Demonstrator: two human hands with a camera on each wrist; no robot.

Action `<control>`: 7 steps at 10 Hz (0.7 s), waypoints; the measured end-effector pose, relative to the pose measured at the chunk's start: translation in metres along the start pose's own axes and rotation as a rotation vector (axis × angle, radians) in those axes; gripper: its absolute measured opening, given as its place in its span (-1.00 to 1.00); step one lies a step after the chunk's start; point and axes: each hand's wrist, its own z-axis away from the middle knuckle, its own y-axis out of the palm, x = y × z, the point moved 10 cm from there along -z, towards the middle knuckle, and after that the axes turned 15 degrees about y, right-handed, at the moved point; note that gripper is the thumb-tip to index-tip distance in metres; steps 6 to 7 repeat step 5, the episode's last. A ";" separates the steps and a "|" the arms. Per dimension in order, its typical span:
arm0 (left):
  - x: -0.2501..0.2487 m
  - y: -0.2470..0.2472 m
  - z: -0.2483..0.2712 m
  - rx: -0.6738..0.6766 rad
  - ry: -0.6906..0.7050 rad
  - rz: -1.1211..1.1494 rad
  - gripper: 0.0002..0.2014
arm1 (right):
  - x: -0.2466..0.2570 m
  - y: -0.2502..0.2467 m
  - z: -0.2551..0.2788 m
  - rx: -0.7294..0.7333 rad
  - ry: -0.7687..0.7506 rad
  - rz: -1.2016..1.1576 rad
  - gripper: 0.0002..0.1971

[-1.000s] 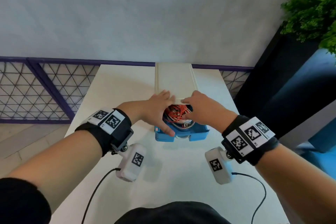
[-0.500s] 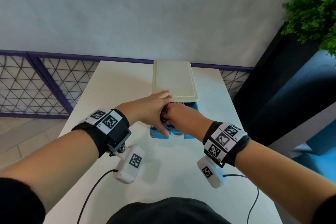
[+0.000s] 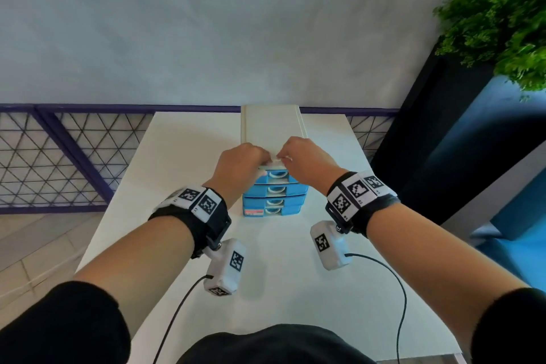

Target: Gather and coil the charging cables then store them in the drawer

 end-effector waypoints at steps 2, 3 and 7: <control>-0.004 0.000 0.002 -0.054 0.017 -0.033 -0.80 | 0.000 0.005 0.002 -0.064 0.005 0.029 -0.68; 0.000 0.013 0.004 0.047 0.037 0.035 -0.69 | -0.002 0.008 0.006 -0.024 0.009 0.083 -0.68; 0.018 0.011 0.057 0.180 0.012 0.266 -0.46 | -0.032 -0.018 0.064 -0.029 0.060 -0.075 -0.66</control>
